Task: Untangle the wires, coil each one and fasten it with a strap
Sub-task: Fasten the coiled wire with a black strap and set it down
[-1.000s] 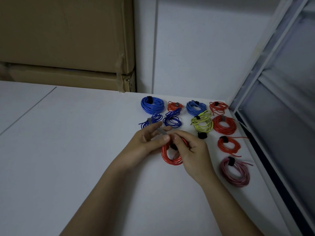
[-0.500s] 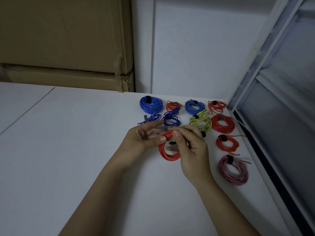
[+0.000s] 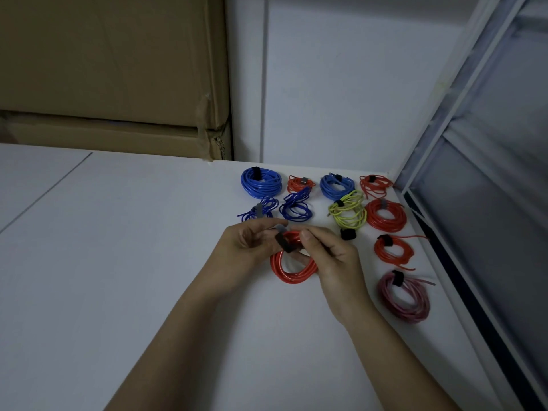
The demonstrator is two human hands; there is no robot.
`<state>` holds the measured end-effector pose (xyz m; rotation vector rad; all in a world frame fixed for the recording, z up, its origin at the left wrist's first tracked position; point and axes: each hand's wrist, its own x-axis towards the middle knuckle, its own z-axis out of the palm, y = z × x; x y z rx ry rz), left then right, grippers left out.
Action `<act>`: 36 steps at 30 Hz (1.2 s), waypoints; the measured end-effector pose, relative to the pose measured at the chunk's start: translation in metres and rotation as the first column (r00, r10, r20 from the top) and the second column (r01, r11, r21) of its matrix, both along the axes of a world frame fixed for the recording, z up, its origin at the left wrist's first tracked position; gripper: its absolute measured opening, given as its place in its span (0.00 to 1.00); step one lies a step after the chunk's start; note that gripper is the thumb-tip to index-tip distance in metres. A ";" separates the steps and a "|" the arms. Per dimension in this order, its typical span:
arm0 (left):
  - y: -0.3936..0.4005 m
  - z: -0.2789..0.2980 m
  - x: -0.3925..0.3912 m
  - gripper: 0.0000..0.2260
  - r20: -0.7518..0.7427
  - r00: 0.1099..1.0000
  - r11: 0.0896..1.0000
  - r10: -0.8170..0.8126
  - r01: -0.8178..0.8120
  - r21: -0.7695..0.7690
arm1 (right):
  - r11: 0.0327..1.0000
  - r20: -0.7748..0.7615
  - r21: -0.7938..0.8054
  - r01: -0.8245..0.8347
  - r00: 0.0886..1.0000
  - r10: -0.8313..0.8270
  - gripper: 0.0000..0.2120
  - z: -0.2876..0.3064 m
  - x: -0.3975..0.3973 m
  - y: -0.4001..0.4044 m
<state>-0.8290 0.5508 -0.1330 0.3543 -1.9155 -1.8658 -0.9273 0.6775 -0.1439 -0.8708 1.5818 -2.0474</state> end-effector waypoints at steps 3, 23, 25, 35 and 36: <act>-0.001 0.002 0.000 0.13 0.001 1.000 1.000 0.017 -0.017 -0.008 | 0.999 -0.125 0.052 -0.009 0.992 0.016 0.11 -0.002 -0.004 0.001; 0.002 0.007 0.003 0.11 0.018 1.000 1.000 -0.025 0.025 0.018 | 0.995 -0.236 0.092 0.028 0.972 -0.006 0.11 -0.002 -0.009 0.004; 0.002 0.007 0.002 0.11 0.047 0.999 1.000 0.010 -0.010 0.016 | 0.996 -0.189 0.085 0.029 0.982 -0.013 0.12 -0.002 -0.009 0.004; 0.000 0.006 0.002 0.10 0.078 0.988 0.991 0.130 -0.127 -0.047 | 0.998 -0.470 0.065 0.027 0.883 0.006 0.14 -0.005 -0.001 0.002; 0.000 0.006 0.001 0.10 0.077 0.988 0.991 0.132 -0.130 -0.036 | 0.997 -0.486 0.060 0.039 0.874 -0.005 0.14 -0.005 -0.001 0.002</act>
